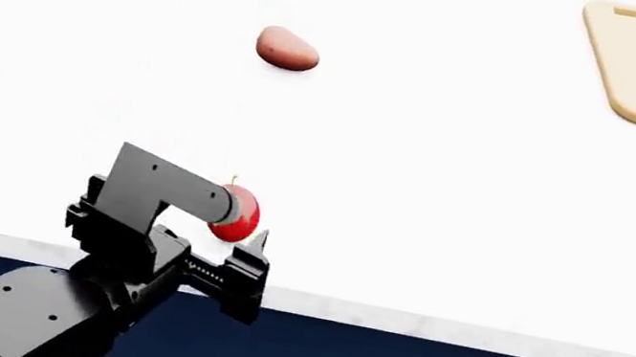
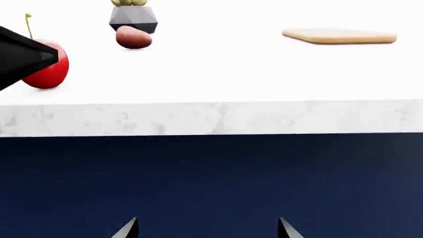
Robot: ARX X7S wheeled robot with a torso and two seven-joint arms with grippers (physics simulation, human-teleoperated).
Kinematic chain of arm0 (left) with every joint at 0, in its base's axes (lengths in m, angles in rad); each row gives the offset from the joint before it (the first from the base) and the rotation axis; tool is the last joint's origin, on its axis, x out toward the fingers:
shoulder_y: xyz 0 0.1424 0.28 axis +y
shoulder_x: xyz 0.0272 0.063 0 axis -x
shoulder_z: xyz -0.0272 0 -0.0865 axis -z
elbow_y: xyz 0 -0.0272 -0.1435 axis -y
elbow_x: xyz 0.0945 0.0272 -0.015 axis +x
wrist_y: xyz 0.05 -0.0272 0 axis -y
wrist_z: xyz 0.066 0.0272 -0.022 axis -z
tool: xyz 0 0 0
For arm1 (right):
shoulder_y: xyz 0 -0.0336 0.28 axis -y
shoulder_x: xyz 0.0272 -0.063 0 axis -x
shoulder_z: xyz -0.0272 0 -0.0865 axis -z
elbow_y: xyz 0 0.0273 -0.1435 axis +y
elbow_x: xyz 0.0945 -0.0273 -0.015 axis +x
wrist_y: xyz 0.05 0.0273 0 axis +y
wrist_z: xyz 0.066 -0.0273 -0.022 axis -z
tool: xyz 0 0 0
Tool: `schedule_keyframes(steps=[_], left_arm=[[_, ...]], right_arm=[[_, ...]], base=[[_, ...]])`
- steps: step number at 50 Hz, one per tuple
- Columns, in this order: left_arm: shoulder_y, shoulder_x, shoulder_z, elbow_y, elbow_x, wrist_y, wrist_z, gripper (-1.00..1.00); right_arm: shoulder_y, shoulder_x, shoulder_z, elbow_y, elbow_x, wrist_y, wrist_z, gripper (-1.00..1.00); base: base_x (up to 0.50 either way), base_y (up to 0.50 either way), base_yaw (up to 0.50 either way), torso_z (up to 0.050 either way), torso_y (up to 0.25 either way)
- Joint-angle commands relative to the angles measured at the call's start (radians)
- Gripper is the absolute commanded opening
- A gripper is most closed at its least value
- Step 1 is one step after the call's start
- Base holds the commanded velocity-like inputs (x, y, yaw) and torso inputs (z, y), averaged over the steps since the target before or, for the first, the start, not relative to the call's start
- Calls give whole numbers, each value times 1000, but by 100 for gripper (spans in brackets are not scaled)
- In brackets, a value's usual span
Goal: Place the cherry and the sweet potato on separate cutting boards.
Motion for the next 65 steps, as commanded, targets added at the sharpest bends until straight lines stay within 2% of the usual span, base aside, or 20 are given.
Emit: schedule_keyframes(steps=[1, 13, 17, 21, 25, 26, 35, 42, 51, 57, 65], left_arm=[[-93, 32, 42, -279, 17, 129, 6, 100], [-162, 40, 139, -367, -70, 162, 7, 100], [-214, 43, 200, -456, -135, 209, -10, 100], [-268, 44, 325, -577, -269, 296, -32, 100], [-261, 25, 355, -525, -306, 283, -61, 100], [-245, 3, 355, -452, -319, 253, -79, -100], [-216, -76, 332, -253, -366, 180, -150, -100], [-190, -186, 302, -21, -426, 90, -211, -100], [-133, -356, 234, 227, -509, 4, -293, -100], [-110, -412, 217, 290, -530, -18, -312, -100], [-116, -478, 200, 365, -557, -65, -334, -100]], right_arm=[[3, 5, -8, 4, 7, 3, 3, 100], [7, 8, -13, 11, 14, 2, 6, 100], [9, 9, -14, 15, 20, 1, 6, 100], [9, 10, -15, 17, 23, 1, 7, 100], [10, 12, -18, 17, 23, 1, 9, 100], [9, 13, -19, 16, 23, 1, 10, 100], [6, 20, -27, -6, 19, 13, 21, 100], [17, 39, -29, -102, 24, 95, 45, 100], [158, 107, 2, -341, 132, 373, 35, 100], [276, 148, 34, -434, 212, 532, 32, 100], [497, 199, 75, -441, 367, 775, -21, 100]], base=[[0, 0, 0, 0, 0], [0, 0, 0, 0, 0], [0, 0, 0, 0, 0], [0, 0, 0, 0, 0], [0, 0, 0, 0, 0], [0, 0, 0, 0, 0], [0, 0, 0, 0, 0], [0, 0, 0, 0, 0], [0, 0, 0, 0, 0], [0, 0, 0, 0, 0], [0, 0, 0, 0, 0]])
